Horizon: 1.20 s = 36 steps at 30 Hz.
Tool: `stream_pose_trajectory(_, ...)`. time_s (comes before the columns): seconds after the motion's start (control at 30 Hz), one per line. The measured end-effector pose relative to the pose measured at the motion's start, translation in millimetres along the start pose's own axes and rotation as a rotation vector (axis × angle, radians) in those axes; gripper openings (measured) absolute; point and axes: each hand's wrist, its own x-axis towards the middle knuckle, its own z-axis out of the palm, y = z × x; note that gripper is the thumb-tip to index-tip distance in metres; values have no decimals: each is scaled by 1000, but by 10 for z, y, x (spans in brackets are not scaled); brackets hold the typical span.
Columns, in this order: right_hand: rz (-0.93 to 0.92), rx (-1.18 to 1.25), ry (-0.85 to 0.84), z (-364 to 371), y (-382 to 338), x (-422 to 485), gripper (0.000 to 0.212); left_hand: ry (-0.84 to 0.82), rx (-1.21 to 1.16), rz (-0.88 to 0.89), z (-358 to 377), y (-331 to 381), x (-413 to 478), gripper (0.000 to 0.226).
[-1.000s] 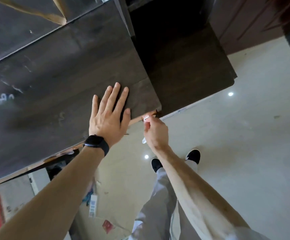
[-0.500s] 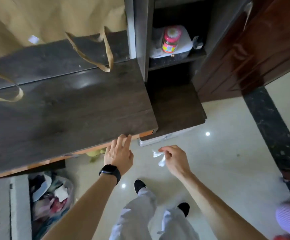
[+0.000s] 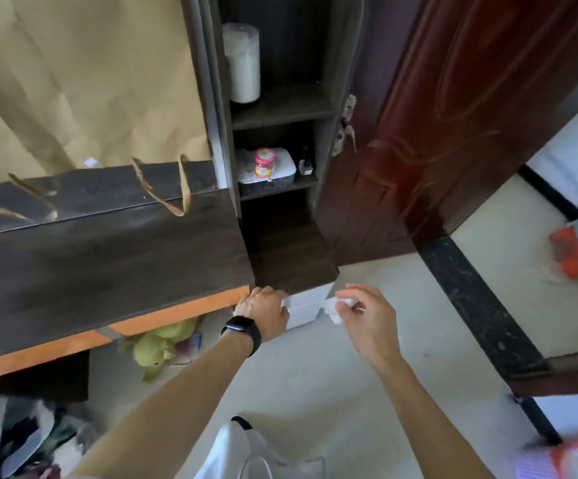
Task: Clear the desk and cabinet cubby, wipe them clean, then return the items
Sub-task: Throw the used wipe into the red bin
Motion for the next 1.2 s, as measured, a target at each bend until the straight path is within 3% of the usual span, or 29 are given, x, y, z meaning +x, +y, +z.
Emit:
stream_pose_trajectory(0.17, 117, 69, 238, -1069, 403, -558, 37, 38, 55, 201, 52, 1140, -217, 41)
stream_pose_trajectory(0.5, 387, 204, 751, -2821, 1514, -2144, 33, -25, 146, 712, 665, 3478, -656, 41)
stream_pose_trajectory(0.77, 631, 184, 1159, -3538, 2322, -3361, 36, -141, 253, 1112, 1543, 5311, -968, 41)
stream_pose_trajectory(1.03, 801, 143, 1338, -4530, 3177, -3615, 34, -248, 298, 1374, 2320, 7211, -947, 43)
stream_pose_trajectory(1.2, 805, 126, 1395, -5182, 3628, -3429, 44, -200, 333, 1461, 2553, 8203, -643, 49)
